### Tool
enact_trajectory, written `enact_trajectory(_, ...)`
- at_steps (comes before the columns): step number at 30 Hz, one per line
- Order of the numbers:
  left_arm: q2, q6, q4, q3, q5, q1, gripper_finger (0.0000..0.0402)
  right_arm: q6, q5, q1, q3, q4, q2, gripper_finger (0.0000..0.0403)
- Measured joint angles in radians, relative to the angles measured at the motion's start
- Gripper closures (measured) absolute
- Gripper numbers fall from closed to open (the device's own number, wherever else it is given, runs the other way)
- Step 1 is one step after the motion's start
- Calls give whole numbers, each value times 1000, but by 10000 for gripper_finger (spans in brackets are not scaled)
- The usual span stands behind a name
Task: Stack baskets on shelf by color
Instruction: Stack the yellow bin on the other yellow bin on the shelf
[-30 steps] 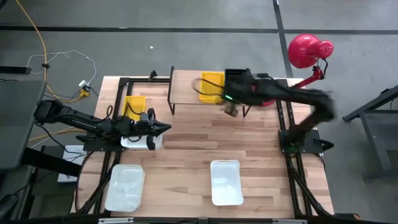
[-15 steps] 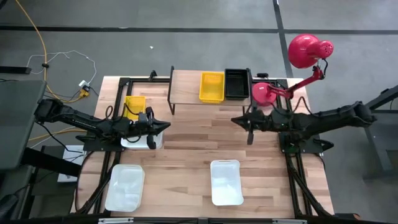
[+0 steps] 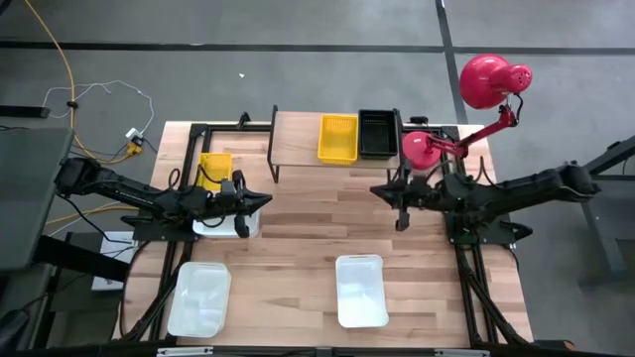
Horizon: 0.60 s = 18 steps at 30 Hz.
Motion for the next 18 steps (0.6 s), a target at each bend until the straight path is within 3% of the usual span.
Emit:
enact_trajectory(7,0,4,3,0,-2,2,402,-33,-15,16,0,72,25,402)
enact_trajectory(14,0,137,58,56,-111,34,397,-57,-14,18,0,88,4,402)
enact_trajectory(16,-1,133,-63,132,-140,60,388,-55,-14,18,0,70,4,402)
enact_trajectory(18,1,114,-301,238,-157,102,373,-44,-14,18,0,48,4,402)
